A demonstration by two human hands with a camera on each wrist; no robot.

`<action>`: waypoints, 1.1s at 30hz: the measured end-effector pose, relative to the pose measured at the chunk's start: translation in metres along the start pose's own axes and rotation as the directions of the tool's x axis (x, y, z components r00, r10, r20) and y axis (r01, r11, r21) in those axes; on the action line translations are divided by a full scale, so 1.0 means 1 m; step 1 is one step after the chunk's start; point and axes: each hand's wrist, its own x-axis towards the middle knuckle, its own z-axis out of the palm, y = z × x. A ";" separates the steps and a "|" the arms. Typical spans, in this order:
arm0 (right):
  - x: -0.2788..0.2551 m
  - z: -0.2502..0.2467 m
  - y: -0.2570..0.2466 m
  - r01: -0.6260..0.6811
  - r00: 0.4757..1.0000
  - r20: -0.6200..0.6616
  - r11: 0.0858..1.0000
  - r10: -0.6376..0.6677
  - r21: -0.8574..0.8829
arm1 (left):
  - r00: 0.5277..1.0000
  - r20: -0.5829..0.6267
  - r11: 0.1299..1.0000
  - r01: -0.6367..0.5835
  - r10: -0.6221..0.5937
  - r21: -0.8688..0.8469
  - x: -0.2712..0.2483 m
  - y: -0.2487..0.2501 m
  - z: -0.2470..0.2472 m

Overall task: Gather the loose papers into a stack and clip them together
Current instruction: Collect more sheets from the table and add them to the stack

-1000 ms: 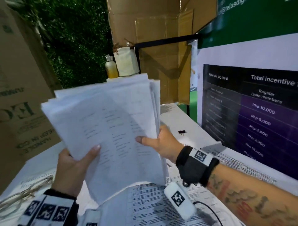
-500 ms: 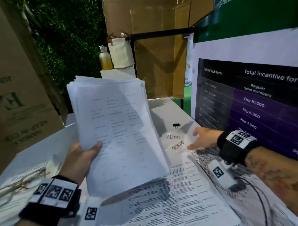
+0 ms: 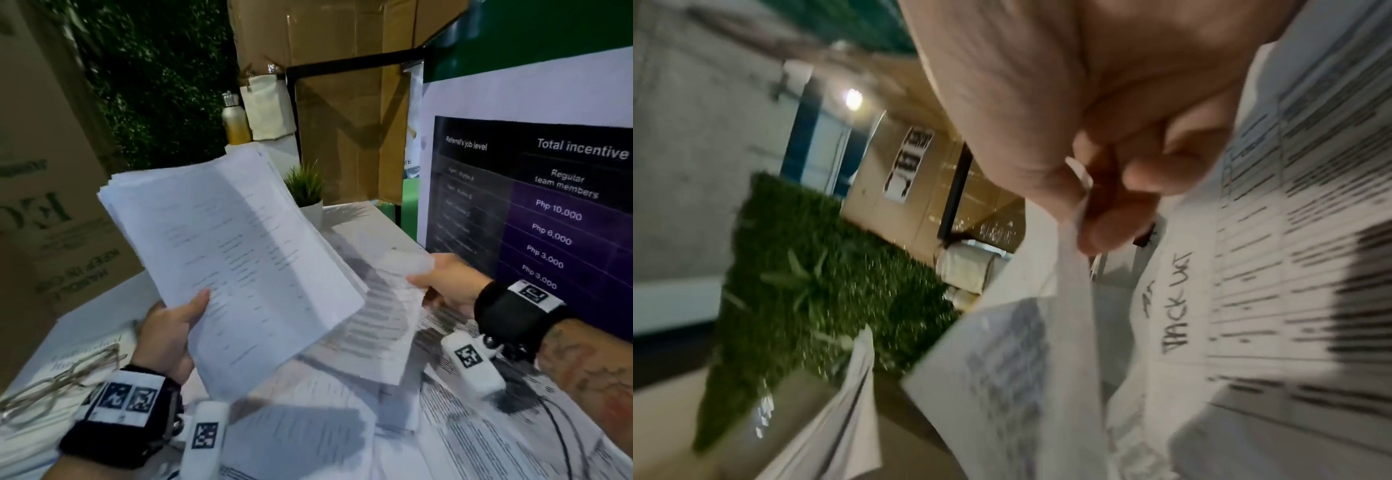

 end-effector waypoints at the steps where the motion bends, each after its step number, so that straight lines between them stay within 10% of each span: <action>1: -0.001 -0.001 -0.002 0.015 0.999 -0.043 0.990 -0.009 0.139 | 1.000 0.003 0.998 0.023 -0.022 -0.051 0.001 0.002 -0.002; 7: -0.009 0.027 -0.005 0.141 0.987 -0.145 0.828 -0.073 0.542 | 0.980 0.087 0.968 0.192 -0.180 -0.162 -0.004 0.000 0.003; 17: -0.045 0.059 -0.008 0.112 0.965 0.157 0.874 -0.208 0.473 | 0.970 0.176 0.946 0.208 -0.167 -0.248 -0.005 -0.011 0.017; 22: -0.027 0.019 0.000 0.174 0.973 0.166 0.983 -0.163 -0.054 | 0.986 0.110 0.976 0.144 -0.127 -0.165 -0.004 -0.012 0.014; 26: 0.014 -0.034 0.022 -0.070 0.997 -0.067 0.779 0.035 -0.623 | 0.995 0.011 0.991 0.104 -0.103 -0.085 -0.001 -0.009 0.009; 33: 0.032 -0.075 0.038 -0.243 0.964 -0.122 0.594 0.236 -0.767 | 0.999 0.010 0.997 0.048 -0.048 -0.057 -0.008 -0.006 0.015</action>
